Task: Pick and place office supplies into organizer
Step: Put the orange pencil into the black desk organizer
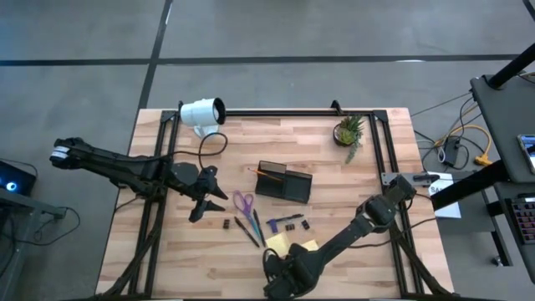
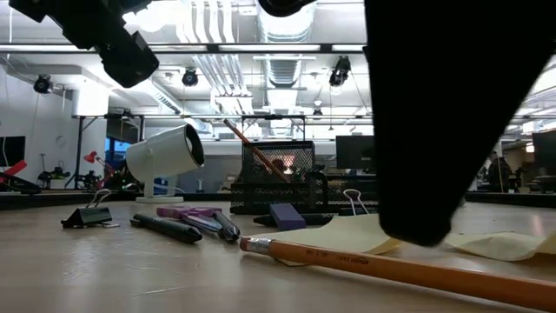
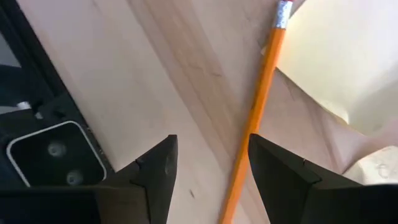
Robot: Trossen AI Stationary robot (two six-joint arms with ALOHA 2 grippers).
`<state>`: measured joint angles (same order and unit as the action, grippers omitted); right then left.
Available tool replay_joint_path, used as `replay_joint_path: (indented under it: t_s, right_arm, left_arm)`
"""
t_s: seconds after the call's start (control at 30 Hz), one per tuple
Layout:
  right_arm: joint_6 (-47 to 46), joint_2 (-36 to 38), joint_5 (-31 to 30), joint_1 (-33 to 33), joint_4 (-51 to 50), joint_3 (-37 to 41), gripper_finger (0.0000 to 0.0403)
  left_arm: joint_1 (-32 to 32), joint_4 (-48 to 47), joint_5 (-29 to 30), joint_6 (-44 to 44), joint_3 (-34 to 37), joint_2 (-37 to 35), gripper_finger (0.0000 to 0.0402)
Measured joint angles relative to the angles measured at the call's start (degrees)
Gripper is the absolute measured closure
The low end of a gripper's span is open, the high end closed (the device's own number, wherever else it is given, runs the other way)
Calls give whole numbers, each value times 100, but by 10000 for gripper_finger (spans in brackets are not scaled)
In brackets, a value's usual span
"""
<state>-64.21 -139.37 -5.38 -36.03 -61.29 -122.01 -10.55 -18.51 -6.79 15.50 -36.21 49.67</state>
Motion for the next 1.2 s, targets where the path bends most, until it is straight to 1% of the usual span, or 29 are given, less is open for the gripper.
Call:
replay_joint_path:
  t_s: [0.23, 0.57, 0.7, 0.87, 0.97, 1.07, 1.2]
  right_arm:
    - [5, -252, -193, 72, -104, 25, 218]
    - [28, -325, -314, 240, -125, 20, 219]
    - [64, -325, -314, 288, -121, 85, 231]
    - [-248, -319, -312, 350, -118, 187, 257]
    - [-245, -319, -292, 382, -110, 195, 267]
    - [-36, -319, -215, 407, -105, 198, 270]
    - [51, -310, -140, 436, -142, 161, 263]
  left_arm:
    - [4, -4, 0, -169, 2, 0, 224]
    - [2, -1, 0, -263, 2, 0, 224]
    - [2, -1, 0, -296, 2, 0, 224]
    - [2, -1, 0, -276, 2, 0, 224]
    - [0, -1, 1, -244, 2, 0, 224]
    - [-2, -1, 23, -241, 2, 1, 224]
    - [-2, -28, 162, -235, 2, 77, 224]
